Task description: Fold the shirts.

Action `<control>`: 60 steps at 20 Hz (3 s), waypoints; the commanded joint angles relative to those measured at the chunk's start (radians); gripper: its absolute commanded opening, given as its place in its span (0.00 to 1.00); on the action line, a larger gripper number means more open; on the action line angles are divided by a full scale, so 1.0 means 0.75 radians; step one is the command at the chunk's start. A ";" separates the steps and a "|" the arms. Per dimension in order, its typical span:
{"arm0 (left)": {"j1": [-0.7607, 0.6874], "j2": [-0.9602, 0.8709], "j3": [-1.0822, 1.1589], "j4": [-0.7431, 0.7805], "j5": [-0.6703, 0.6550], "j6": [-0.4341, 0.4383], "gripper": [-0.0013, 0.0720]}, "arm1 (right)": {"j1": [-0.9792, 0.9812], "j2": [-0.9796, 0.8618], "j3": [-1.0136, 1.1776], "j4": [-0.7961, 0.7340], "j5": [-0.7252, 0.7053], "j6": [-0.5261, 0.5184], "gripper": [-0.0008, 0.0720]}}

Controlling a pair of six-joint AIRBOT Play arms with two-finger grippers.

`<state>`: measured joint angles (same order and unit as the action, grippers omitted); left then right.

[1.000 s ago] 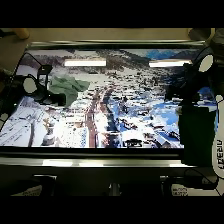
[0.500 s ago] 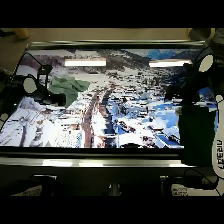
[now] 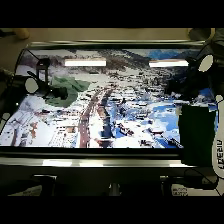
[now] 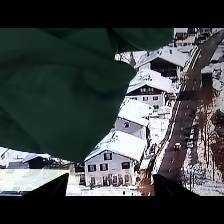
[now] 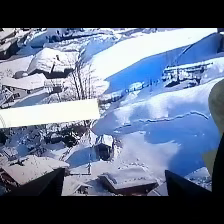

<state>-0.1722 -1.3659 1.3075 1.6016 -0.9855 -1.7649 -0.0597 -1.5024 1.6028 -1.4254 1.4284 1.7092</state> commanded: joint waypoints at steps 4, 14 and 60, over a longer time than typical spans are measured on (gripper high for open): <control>0.364 -0.365 0.222 -0.261 -0.021 -0.138 0.98 | 0.001 -0.001 0.001 0.002 -0.146 -0.011 0.93; 0.344 -0.279 0.426 -0.886 0.081 0.521 0.05 | 0.001 0.110 0.014 -0.008 -0.302 -0.137 0.93; -0.378 0.455 0.350 0.160 -0.340 0.194 0.05 | 0.053 0.761 -0.300 0.521 -0.333 -0.469 0.03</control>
<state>-0.4568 -1.1236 1.3315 1.5276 -1.1389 -1.6196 0.0551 -1.0966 1.1160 -1.0107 1.2213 1.3605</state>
